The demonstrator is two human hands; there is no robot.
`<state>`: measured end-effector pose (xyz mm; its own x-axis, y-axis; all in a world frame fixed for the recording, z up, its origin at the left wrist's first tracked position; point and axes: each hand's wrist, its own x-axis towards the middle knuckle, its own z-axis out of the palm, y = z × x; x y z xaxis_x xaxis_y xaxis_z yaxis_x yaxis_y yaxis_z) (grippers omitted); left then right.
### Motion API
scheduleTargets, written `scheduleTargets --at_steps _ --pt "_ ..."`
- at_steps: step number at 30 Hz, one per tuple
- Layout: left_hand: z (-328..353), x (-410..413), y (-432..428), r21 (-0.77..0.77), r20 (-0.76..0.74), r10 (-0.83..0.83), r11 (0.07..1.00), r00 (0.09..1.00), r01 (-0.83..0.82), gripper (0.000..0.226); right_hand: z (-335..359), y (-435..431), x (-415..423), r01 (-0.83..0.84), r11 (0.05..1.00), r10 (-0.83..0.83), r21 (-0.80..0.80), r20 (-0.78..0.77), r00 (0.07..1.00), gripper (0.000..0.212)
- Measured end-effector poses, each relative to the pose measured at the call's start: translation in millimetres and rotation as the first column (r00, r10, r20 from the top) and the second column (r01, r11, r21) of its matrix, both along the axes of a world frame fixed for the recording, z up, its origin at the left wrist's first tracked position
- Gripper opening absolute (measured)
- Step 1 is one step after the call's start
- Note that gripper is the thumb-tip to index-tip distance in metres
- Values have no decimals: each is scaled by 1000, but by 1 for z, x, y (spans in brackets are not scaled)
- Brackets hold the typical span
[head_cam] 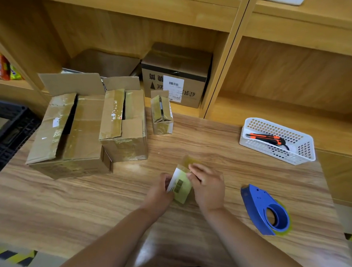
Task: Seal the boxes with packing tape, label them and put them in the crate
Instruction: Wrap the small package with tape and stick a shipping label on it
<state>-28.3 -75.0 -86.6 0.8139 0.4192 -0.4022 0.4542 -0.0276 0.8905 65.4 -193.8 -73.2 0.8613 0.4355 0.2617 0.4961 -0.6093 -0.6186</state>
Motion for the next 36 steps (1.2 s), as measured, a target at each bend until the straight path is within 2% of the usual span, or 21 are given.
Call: scheduleTargets --at_steps 2,3,5,6,8,11,13,15,18,22,25,30,33,36 --pt "2 2 -1 -132 68 86 988 994 -76 35 -6 -8 -7 -58 998 60 -12 146 987 30" --pt "4 2 0 -211 109 133 971 985 -108 34 -7 -12 -11 -106 994 105 -2 162 981 29" --pt "11 1 2 -285 174 131 955 976 -77 36 -10 -17 -21 -197 980 193 29 117 974 29" --pt "13 0 3 -280 191 70 960 979 -14 45 -10 -18 -27 -214 976 211 48 65 975 31" --pt "9 -1 8 -189 178 -116 971 977 150 69 -10 -21 -34 -169 982 176 79 -91 980 39" --pt "4 -8 15 28 92 -323 946 942 322 81 -11 -28 -31 -113 992 126 56 -352 928 97" --pt "5 -11 20 120 34 -386 917 922 380 84 -12 -29 -25 -165 985 170 50 -423 890 113" --pt "8 -10 27 170 3 -427 891 904 420 91 -12 -28 -21 -206 977 212 65 -451 867 107" --pt "13 -5 32 224 -38 -467 858 883 463 97 -11 -27 -17 -201 975 222 93 -427 877 84" --pt "14 1 30 305 -7 -429 859 903 410 71 -10 -23 -9 -166 982 189 93 -370 910 53" --pt "15 5 29 270 -5 -288 922 958 279 50 -10 -16 -4 -150 984 174 96 -349 921 44" --pt "21 14 12 285 32 -127 952 991 113 36 -13 -11 -2 -73 991 111 116 -362 925 17" --pt "22 16 4 303 61 -61 952 996 39 29 -12 -8 -4 -32 995 65 93 -387 920 17" --pt "20 17 2 342 62 -65 939 996 40 21 -11 -5 -8 8 998 21 68 -422 906 23"
